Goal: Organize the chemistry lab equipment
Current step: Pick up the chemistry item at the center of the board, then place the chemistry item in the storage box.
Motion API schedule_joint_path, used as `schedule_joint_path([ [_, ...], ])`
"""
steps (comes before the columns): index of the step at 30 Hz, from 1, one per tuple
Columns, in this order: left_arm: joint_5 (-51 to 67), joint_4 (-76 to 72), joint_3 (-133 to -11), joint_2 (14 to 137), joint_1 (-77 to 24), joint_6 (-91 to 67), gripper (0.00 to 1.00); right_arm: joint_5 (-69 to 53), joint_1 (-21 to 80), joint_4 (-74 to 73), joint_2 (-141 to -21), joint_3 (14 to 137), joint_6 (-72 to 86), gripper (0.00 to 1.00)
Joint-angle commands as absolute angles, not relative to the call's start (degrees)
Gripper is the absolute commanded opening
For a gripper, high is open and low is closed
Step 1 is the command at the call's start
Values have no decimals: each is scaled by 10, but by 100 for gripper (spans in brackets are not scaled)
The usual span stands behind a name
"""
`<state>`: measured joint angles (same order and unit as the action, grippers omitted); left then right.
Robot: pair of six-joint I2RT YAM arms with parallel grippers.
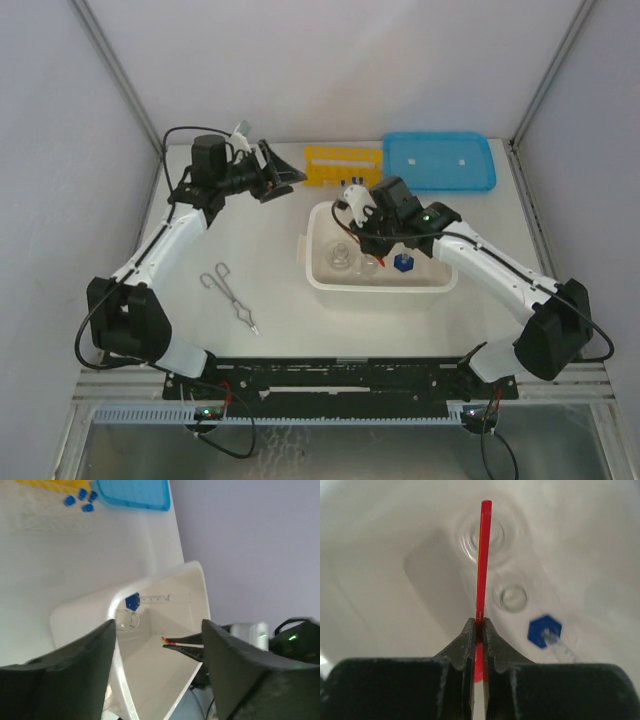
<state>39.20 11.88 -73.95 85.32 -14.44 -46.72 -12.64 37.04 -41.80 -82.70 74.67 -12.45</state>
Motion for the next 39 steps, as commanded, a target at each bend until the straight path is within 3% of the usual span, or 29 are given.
schedule_joint_path([
  [1,410,95,-719,851,-95,-476,62,-7,377,-428,-785,677,-185,0],
  [3,412,116,-710,858,-77,-467,42,12,379,-438,-789,663,-194,0],
  [5,407,142,-702,861,-65,-450,35,23,380,-442,-793,653,-202,0],
  [14,345,305,-689,871,-56,-318,35,-1,405,-470,-804,651,-248,0],
  [39,255,405,-636,832,-49,-240,38,-36,426,-470,-907,639,-306,0],
])
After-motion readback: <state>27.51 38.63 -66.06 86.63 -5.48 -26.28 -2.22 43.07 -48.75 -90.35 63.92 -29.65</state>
